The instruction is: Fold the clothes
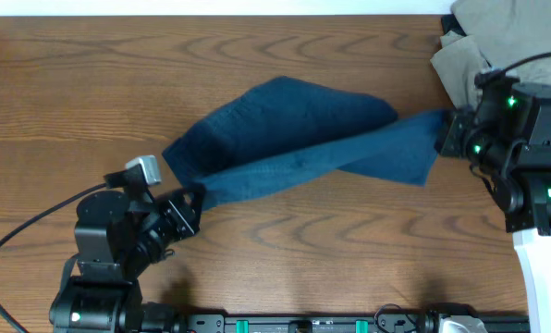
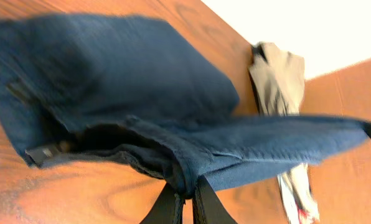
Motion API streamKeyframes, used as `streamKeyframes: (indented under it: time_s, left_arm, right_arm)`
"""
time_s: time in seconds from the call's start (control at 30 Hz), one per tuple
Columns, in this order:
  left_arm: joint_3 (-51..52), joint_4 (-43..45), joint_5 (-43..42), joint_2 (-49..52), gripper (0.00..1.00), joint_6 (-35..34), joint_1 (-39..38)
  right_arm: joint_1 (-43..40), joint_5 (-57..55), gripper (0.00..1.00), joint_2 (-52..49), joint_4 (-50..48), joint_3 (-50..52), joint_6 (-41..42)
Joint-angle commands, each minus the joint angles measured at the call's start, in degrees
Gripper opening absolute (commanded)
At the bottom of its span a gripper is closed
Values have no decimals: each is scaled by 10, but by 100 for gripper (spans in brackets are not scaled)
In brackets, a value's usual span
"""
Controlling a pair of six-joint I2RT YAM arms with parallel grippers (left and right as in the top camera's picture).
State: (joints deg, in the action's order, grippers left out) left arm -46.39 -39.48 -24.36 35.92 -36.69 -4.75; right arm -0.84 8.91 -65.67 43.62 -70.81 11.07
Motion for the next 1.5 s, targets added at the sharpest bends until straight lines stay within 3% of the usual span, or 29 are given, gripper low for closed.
streamKeyframes:
  time_s: [0.0,0.3,0.47,0.63,0.87,1.17,1.27,1.47]
  left_arm:
    - [-10,11,184,20,6,-76,8]
    - [-10,87,311,144,6,-80,8]
    - [-10,159,316,244,6,-81,15]
    - [-10,184,310,301,6,-84,20]
    - [-10,170,288,308,6,-84,20]
    - [-10,143,209,297,6,-84,20]
    - [-10,125,209,297,6,-84,20]
    - [-10,95,209,297,6,-83,20]
  right_arm:
    - [-10,-65,1,-24,-53,-14,-20]
    - [51,-41,1,-148,-208,-14,-33]
    - [87,-42,1,-226,-317,-14,-33]
    - [114,-35,2,-266,-305,-14,-30]
    - [132,-3,29,-313,-251,-14,-30]
    - [143,94,57,-410,-266,-14,-1]
    - [144,103,62,-444,-280,-14,18]
    - [146,109,61,-497,-335,-14,22]
